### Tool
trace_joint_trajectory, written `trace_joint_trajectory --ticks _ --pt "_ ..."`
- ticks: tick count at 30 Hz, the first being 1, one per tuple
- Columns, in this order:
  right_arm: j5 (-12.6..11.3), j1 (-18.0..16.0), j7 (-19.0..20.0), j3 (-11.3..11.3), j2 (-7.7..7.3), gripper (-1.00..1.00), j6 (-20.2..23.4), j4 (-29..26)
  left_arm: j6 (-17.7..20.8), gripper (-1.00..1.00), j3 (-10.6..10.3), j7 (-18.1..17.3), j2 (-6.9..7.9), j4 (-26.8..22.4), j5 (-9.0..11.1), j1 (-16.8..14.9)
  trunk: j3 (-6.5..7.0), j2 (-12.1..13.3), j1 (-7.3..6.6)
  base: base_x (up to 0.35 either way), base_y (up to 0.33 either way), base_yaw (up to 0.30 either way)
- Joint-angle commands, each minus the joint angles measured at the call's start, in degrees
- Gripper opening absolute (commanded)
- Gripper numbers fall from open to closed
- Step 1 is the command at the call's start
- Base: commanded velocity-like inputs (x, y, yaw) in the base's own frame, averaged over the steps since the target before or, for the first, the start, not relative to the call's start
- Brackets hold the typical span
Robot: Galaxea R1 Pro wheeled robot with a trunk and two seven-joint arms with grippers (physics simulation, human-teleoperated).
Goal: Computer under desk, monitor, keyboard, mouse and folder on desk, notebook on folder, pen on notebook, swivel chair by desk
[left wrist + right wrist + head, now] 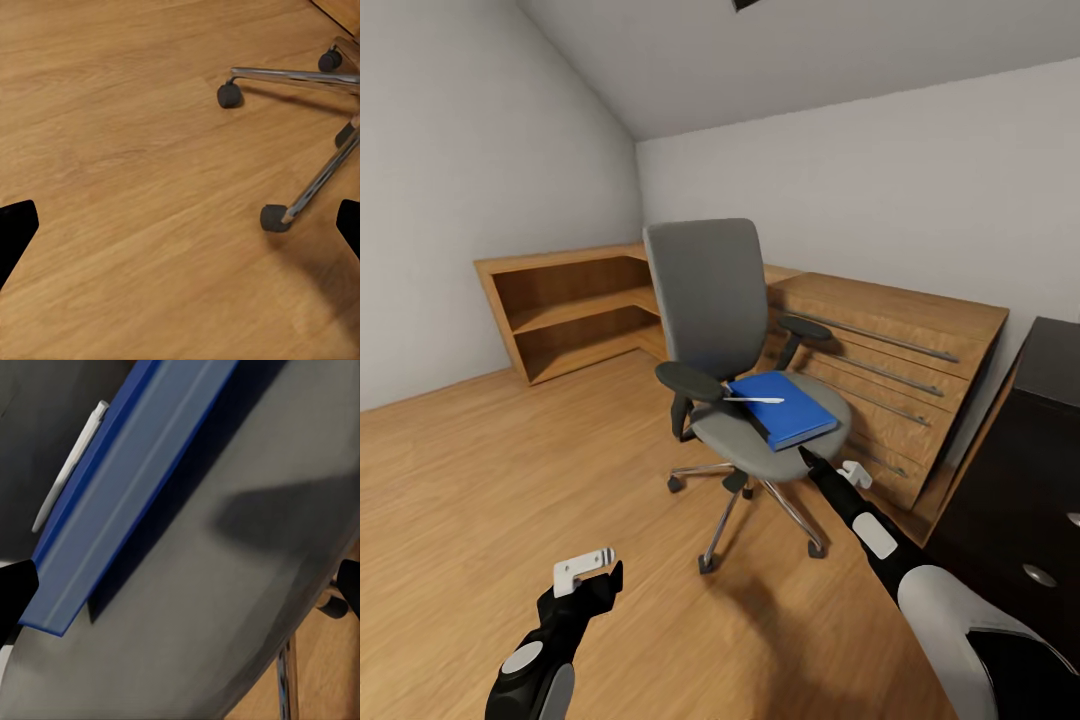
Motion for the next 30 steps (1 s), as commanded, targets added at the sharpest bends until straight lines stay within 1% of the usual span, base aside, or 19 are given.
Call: trace_joint_trajectory --ticks 1,4,8,12,21,25,30 --pt "-0.3 0.0 0.4 -0.2 0.01 1.0 0.0 0.1 0.2 1.0 -0.1 0.5 0.02 -0.1 0.6 0.0 -0.05 0.0 -0.02 -0.042 0.002 0.0" --pt "-0.3 0.0 0.4 -0.2 0.01 1.0 0.0 0.1 0.2 1.0 -0.1 0.5 0.0 -0.1 0.6 0.0 -0.05 0.0 -0.02 -0.12 -0.039 0.0" --pt "-0.3 0.0 0.4 -0.2 0.01 1.0 0.0 0.1 0.2 1.0 -0.5 0.6 -0.02 0.0 0.5 0.0 -0.05 0.0 -0.02 -0.243 -0.117 0.0" --pt "-0.3 0.0 0.4 -0.2 0.01 1.0 0.0 0.1 0.2 1.0 -1.0 0.6 0.04 0.0 0.5 0.0 -0.05 0.0 -0.02 -0.298 -0.108 0.0" --pt "-0.1 0.0 0.4 -0.2 0.01 1.0 -0.2 0.1 0.2 1.0 -1.0 0.6 0.06 0.0 0.5 0.0 -0.05 0.0 -0.02 -0.331 -0.016 0.0" --pt "0.6 0.0 0.4 0.0 0.01 1.0 -0.2 0.5 0.2 1.0 -1.1 0.7 0.06 1.7 0.5 0.0 -0.05 0.0 -0.02 -0.289 -0.001 0.0" --pt "1.6 0.0 0.4 0.0 0.08 1.0 -0.3 1.1 0.1 1.0 -1.1 0.7 0.06 2.3 0.5 0.0 -0.05 0.0 -0.02 -0.093 0.0 0.0"
